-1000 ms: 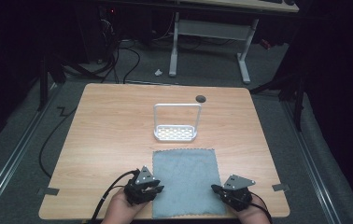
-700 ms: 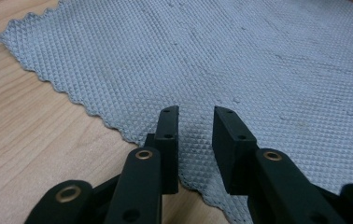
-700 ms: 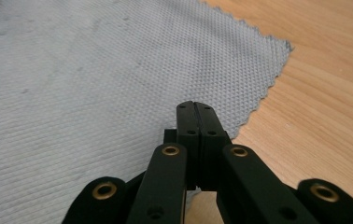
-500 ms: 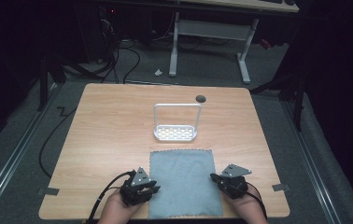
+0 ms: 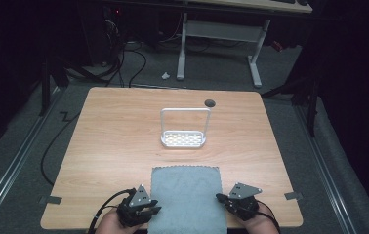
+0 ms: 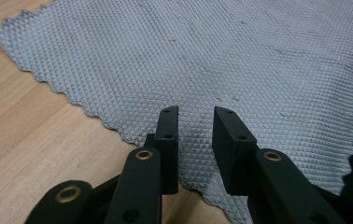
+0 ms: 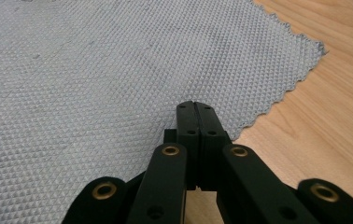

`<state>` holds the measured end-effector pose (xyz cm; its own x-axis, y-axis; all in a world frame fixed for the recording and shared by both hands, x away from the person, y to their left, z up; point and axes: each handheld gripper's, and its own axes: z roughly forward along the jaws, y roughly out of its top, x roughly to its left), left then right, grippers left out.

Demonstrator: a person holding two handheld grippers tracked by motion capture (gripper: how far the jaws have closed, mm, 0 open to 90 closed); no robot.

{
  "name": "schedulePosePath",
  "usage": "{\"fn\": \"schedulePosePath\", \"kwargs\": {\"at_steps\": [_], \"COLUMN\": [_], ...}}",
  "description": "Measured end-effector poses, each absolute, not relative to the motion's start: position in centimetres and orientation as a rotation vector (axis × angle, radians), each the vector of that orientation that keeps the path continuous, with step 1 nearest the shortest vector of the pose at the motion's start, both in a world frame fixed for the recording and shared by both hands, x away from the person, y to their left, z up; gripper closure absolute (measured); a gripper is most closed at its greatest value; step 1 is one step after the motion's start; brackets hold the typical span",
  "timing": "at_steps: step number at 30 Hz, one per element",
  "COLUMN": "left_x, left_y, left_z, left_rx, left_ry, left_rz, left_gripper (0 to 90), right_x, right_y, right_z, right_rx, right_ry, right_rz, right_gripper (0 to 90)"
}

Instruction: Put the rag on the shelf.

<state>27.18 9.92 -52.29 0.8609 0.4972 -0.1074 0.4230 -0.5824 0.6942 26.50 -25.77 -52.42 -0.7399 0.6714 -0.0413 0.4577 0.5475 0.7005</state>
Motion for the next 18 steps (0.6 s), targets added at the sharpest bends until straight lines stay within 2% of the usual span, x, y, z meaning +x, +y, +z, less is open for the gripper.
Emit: {"fn": "schedulePosePath", "kwargs": {"at_steps": [5, 6, 8, 11, 14, 18], "left_x": [27.9, 27.9, 29.6, 32.0, 33.7, 35.9], "left_y": [10.5, 10.5, 11.6, 12.5, 12.1, 11.2], "left_z": [-52.0, -52.0, -51.6, -51.5, -51.7, -52.5], "left_rx": [2.212, 2.212, 2.128, 2.046, 2.04, 2.001], "left_ry": [0.695, 0.695, 0.79, 0.915, 0.965, 1.023], "left_rz": [0.143, 0.143, 0.236, 0.266, 0.342, 0.307], "left_gripper": [70.7, 73.6, 79.0, 83.7, 83.6, 75.9], "right_x": [26.3, 26.3, 26.5, 26.7, 26.8, 26.8], "right_y": [-25.9, -25.9, -26.7, -27.0, -27.1, -27.0], "right_z": [-52.1, -52.1, -51.6, -51.9, -52.1, -52.1], "right_rx": [0.926, 0.926, 0.958, 0.962, 0.96, 0.948], "right_ry": [2.457, 2.457, 2.414, 2.417, 2.427, 2.427], "right_rz": [1.002, 1.002, 1.051, 1.041, 1.031, 1.032], "right_gripper": [90.0, 90.0, 90.0, 89.4, 88.9, 88.2]}}
